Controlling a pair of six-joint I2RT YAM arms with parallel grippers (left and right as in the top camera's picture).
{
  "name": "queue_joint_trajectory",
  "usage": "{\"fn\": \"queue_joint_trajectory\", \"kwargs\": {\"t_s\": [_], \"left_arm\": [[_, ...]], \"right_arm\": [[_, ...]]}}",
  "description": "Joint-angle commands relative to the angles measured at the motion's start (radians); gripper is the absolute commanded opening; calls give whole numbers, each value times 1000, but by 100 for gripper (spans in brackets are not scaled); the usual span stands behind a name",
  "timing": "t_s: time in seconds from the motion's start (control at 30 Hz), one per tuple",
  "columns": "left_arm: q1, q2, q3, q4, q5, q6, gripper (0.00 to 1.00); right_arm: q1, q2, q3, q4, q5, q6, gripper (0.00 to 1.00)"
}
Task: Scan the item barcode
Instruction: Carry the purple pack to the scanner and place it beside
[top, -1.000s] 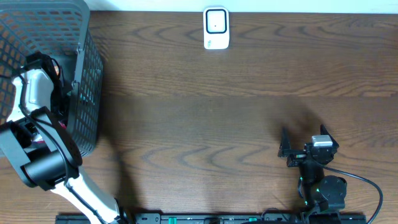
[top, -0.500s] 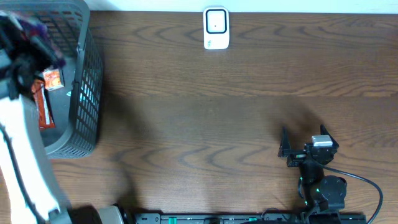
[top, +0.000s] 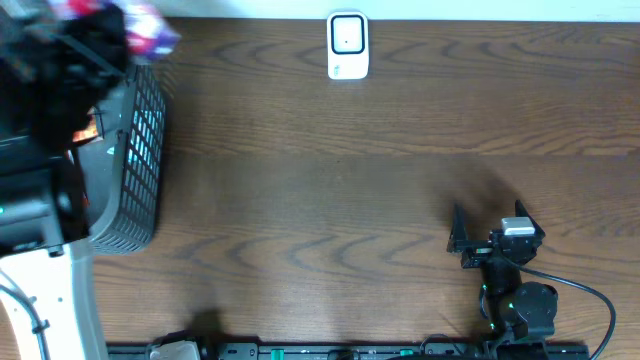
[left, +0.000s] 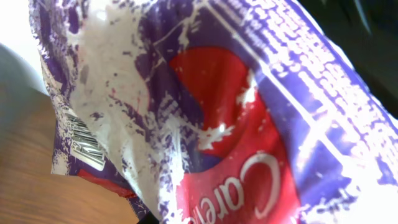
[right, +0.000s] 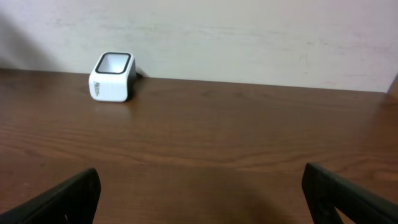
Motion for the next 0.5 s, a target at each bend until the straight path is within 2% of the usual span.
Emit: {"fn": "queue_joint_trajectory", "kwargs": {"t_s": [0.0, 0.1, 0.33, 0.47], "left_arm": [[-158, 49, 13, -2, 43, 87, 7], [-290, 109, 12, -43, -29, 127, 8], [-565, 303, 12, -226, -462, 126, 7], [-683, 442, 12, -236, -566, 125, 8]], "right_arm": [[-4, -3, -2, -2, 9, -8, 99], [-4, -3, -2, -2, 9, -8, 99], [-4, -3, -2, -2, 9, -8, 99], [-4, -3, -2, -2, 9, -8, 99]]}}
